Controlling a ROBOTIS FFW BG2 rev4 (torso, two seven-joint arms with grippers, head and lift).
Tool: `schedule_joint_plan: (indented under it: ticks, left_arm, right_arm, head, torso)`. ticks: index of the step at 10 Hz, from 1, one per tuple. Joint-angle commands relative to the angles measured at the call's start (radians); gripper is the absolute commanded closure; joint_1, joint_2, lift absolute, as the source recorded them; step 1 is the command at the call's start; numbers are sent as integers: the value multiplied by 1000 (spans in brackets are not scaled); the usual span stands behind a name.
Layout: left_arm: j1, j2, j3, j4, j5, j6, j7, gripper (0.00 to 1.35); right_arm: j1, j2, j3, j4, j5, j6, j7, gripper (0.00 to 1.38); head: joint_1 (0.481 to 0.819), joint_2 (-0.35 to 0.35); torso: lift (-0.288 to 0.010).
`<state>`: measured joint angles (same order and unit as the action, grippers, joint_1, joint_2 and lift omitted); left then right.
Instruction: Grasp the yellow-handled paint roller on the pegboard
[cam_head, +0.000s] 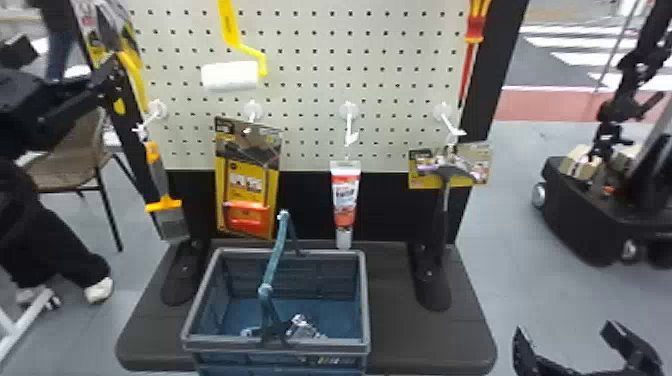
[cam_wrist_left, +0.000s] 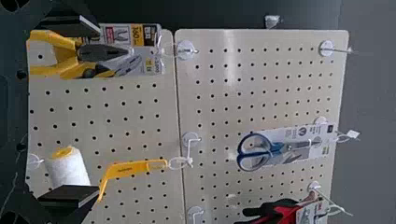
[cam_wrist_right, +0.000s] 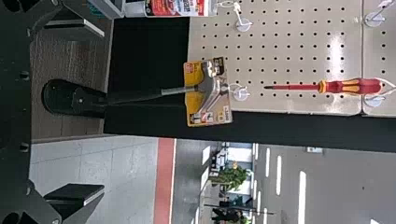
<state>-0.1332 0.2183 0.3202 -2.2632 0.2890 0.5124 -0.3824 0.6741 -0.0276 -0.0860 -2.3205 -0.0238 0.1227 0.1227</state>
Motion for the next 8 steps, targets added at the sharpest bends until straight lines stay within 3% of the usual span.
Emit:
schedule_joint_plan:
  ticks: [1,2,3,8]
  left_arm:
    - [-51,61,0,119,95,5,-35,111]
    - [-70,84,-1,200,142,-18,-62,111]
    - [-96,92,-3,257,157,-31,-95,113]
    - [-341,119,-102,487,119,24,-263,130]
  right_arm:
    - [-3,0,3,0,1,0,0,137]
    - [-3,0,5,-3,1,0,0,137]
    - [-6,0,6,-3,1,0,0,137]
    - [-23,2,19,2,5,0,5,137]
  head:
    - [549,0]
    - [549,0]
    - [549,0]
    - [549,0]
  torso:
    - [-100]
    - [-100]
    - [-100]
    - [-100]
